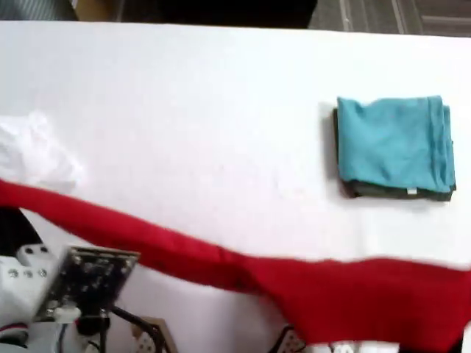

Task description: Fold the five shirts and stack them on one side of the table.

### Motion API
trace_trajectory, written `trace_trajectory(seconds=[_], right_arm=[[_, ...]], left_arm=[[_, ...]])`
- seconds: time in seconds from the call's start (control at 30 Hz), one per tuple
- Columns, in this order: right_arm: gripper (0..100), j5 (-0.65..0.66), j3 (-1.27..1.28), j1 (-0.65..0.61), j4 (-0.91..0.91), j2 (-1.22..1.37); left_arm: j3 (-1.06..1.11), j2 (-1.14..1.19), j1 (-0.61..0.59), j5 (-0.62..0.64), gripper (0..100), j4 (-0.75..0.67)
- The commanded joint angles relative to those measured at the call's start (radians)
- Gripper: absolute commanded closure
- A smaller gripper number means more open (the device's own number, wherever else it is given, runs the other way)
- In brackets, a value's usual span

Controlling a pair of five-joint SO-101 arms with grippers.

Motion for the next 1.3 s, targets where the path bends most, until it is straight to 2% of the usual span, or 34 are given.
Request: trace_trajectory(seconds=[0.0, 0.13, 0.3, 0.6, 0.9, 1.0, 1.27], right_arm=[[97.8, 0.005, -0.005, -0.008, -0.002, -0.001], [97.8, 0.000, 0.005, -0.039, -0.005, 0.018], [97.8, -0.005, 0.000, -0.113, -0.005, 0.176], [97.8, -0.046, 0.044, -0.213, -0.139, 0.427], [97.8, -0.046, 0.210, -0.220, -0.321, 0.601], [97.8, -0.046, 0.273, -0.220, -0.397, 0.641], [97.8, -0.046, 0.331, -0.220, -0.489, 0.779]], left_arm=[[0.113, -0.074, -0.015, -0.044, 98, 0.017], [0.196, -0.155, -0.015, -0.077, 98, 0.015], [0.248, -0.166, -0.015, -0.078, 98, -0.015], [0.501, -0.166, -0.017, -0.072, 98, -0.278], [0.708, -0.164, -0.011, -0.077, 98, -0.532], [0.742, -0.098, 0.009, -0.077, 98, -0.618], [0.679, 0.206, 0.112, -0.071, 98, -0.643]])
